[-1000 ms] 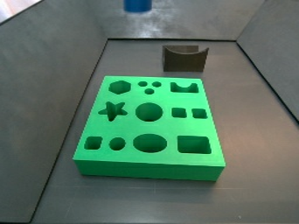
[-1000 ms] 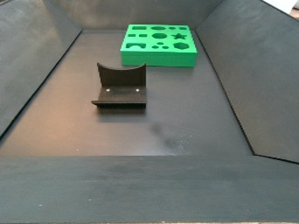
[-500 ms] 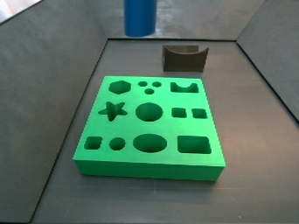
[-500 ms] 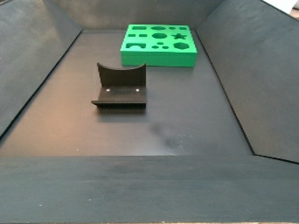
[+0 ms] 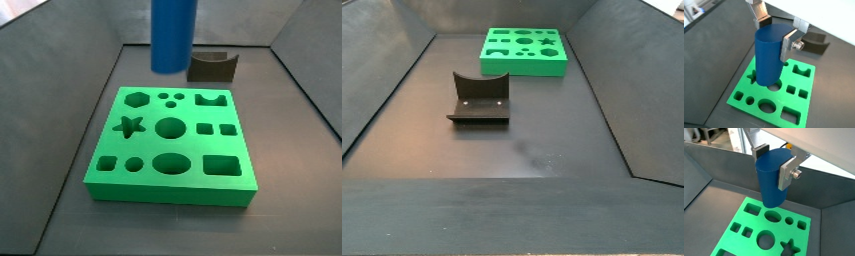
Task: Pick up the oval object. Move up. Move to above the board. Insert the oval object.
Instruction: Insert the oval object.
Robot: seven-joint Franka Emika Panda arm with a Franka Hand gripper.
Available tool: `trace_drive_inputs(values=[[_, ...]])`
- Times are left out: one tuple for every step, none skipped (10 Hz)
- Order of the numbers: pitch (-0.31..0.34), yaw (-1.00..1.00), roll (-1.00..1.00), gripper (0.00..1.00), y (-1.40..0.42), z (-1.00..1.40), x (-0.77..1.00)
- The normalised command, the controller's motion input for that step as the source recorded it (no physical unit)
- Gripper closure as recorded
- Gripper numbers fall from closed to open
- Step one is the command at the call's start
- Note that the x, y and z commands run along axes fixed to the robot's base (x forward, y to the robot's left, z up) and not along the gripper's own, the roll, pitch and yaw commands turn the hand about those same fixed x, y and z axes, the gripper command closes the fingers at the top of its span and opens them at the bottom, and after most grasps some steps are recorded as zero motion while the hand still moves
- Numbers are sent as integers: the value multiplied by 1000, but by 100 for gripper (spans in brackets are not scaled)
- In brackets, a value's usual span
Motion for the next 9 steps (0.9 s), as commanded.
trace_drive_inputs(values=[[0, 0, -13, 100, 29, 0, -117], [-51, -366, 107, 100, -140, -280, 220], [-44, -731, 220, 100, -106, -469, 306], [-74, -911, 207, 100, -69, -471, 94], [-71, -940, 201, 100, -17, -460, 69], [-63, -977, 197, 100, 0, -443, 37], [-36, -989, 176, 100, 0, -394, 0], [0, -989, 153, 100, 0, -346, 0], [0, -177, 0, 100, 0, 0, 129]])
